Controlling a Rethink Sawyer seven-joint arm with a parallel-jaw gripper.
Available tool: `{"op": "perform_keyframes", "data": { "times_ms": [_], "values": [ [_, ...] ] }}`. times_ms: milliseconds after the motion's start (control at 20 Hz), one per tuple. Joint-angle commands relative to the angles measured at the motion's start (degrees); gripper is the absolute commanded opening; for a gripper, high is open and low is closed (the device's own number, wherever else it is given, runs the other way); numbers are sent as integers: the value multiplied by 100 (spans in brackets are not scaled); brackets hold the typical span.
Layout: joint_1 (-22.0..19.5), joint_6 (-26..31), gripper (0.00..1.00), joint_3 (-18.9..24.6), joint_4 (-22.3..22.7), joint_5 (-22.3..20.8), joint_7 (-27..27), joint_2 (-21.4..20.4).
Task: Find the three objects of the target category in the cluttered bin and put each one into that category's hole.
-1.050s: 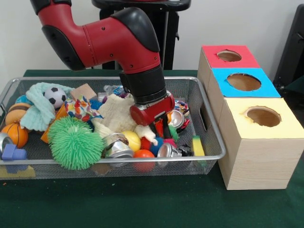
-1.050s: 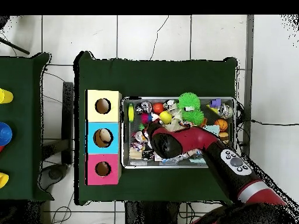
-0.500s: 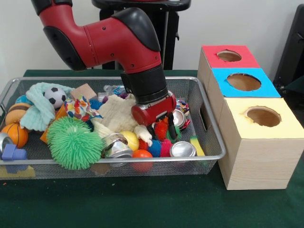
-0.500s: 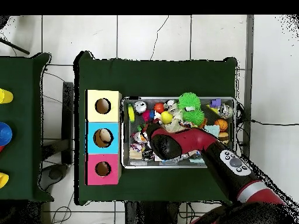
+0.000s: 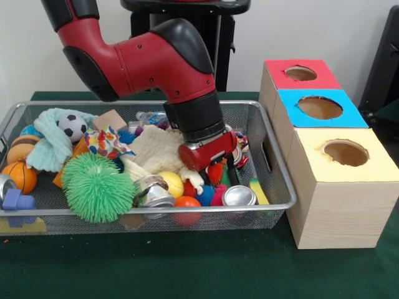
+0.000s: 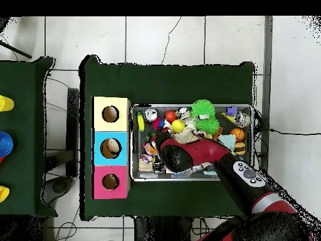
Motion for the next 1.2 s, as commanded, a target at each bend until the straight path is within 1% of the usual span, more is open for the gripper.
{"op": "perform_keyframes", "data": {
  "times_ms": [50, 300, 750, 1200],
  "values": [
    [-33, 252, 100, -465, -446, -115, 453, 491],
    [-57, 306, 100, -449, -538, -76, 382, 587],
    [-441, 183, 100, -156, -812, -338, -12, 1168],
    [-511, 130, 100, -129, -867, -478, -37, 1294]
  ]
}}
